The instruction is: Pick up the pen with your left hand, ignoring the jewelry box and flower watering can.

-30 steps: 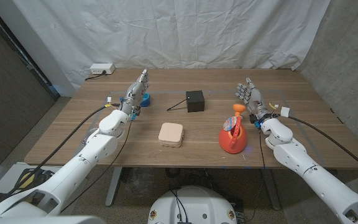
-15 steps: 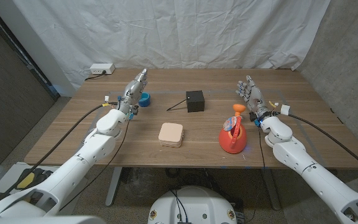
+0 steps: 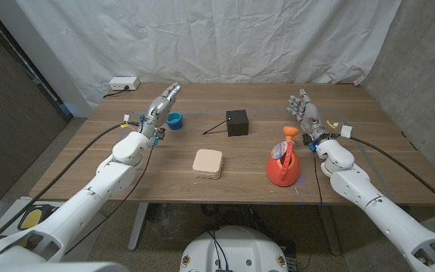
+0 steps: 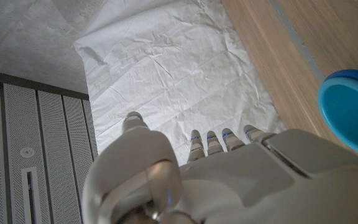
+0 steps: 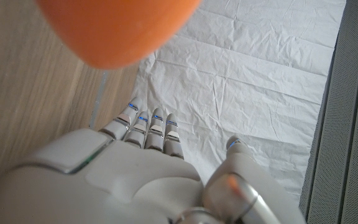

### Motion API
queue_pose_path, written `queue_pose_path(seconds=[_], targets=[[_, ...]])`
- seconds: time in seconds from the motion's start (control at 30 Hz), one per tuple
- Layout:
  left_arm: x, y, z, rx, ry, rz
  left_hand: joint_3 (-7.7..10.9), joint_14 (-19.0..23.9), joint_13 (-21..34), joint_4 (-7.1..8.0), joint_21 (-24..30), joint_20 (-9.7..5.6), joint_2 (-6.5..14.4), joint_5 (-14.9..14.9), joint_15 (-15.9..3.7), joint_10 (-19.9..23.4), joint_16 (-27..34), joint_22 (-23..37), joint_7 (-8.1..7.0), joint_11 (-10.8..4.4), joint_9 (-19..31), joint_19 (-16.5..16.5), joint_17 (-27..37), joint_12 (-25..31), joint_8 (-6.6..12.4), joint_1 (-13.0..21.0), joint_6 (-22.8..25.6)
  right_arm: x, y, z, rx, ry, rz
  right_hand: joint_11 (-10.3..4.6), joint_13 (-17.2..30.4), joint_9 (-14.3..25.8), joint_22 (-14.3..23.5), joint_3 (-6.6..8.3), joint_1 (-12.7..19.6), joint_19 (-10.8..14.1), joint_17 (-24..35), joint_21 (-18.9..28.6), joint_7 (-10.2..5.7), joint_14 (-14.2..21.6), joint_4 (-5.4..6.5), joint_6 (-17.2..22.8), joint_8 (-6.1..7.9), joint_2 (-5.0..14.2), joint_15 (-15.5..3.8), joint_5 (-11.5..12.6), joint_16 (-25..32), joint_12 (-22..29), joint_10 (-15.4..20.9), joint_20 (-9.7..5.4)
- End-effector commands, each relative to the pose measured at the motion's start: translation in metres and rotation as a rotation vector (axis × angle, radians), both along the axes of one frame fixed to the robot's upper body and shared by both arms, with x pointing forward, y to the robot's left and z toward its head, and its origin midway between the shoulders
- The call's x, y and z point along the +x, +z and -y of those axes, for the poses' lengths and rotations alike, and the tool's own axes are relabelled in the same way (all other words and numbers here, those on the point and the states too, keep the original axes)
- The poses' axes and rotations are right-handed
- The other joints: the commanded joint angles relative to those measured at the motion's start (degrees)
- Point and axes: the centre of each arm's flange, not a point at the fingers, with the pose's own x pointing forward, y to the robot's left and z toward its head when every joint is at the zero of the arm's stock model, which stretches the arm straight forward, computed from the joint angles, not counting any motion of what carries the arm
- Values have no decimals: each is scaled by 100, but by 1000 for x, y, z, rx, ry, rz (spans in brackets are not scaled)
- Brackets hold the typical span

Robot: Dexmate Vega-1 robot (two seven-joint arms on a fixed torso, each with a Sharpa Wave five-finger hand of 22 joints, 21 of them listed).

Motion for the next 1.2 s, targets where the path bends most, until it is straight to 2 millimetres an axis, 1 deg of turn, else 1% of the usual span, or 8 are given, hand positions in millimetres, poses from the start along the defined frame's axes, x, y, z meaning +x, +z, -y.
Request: queue_pose_path(seconds=[0.03,0.27,0.63,0.77,0.9,1.03,1.17,1.2], targets=[[-2,7,2,49,15,42,9,-20,25,-102,-1,33,5,26,71,-37,4,8,-147,56,16,-133,20,-10,-1,173,36,-2,7,-2,9,-13,24,25,30,9,17,-12,45,23,11,-19,-19,-2,-25,38,3,6,0,35,-13,-9,10,-117],[-4,10,6,78,72,57,65,-5,27,-255,16,88,-13,26,67,-34,12,9,-239,44,23,-107,22,0,46,430,207,-1,8,-1,5,-14,25,18,30,9,17,-29,32,36,12,-33,-25,0,-25,52,5,-8,-11,34,-12,-7,21,-123],[-10,13,11,111,117,69,194,131,30,-621,85,261,-62,-24,93,3,38,9,-329,75,44,119,19,22,118,1081,518,3,11,3,8,-7,28,18,30,10,18,-49,13,45,14,-52,-21,6,-21,57,3,-22,-1,34,-10,-10,19,-124],[-10,14,12,124,105,71,235,147,30,-726,78,288,-78,-43,119,-4,31,6,-434,76,51,145,18,19,175,1323,722,4,11,3,7,-8,24,33,30,10,18,-56,6,49,14,-62,-27,2,-20,62,2,-24,4,34,-11,-10,21,-122],[-12,15,13,146,115,80,282,143,30,-783,80,341,-61,-56,153,-31,22,5,-482,132,54,179,17,9,208,1520,860,3,10,3,9,-10,21,30,30,10,18,-62,1,49,14,-72,-28,8,-19,60,0,-26,8,35,-9,-9,25,-120],[-17,16,15,174,145,104,359,128,29,-841,88,476,-45,-88,184,-101,10,10,-556,29,59,246,17,-9,267,1875,1128,2,10,3,9,-9,22,24,30,10,18,-67,-3,51,15,-82,-24,10,-18,61,-1,-25,8,36,-8,-10,26,-119],[-19,16,16,163,159,118,371,141,29,-850,89,528,-73,-106,212,-90,13,12,-598,38,65,270,17,0,306,2013,1277,2,10,2,9,-9,20,18,30,10,19,-70,-6,51,15,-90,-27,8,-17,63,-1,-24,4,37,-9,-10,28,-115],[-19,16,16,165,159,121,384,143,30,-853,87,531,-88,-119,212,-63,11,14,-634,-38,70,280,17,13,331,2123,1381,2,10,2,9,-9,20,22,30,10,19,-71,-6,51,15,-91,-28,9,-17,62,-2,-24,5,37,-9,-10,28,-114]])
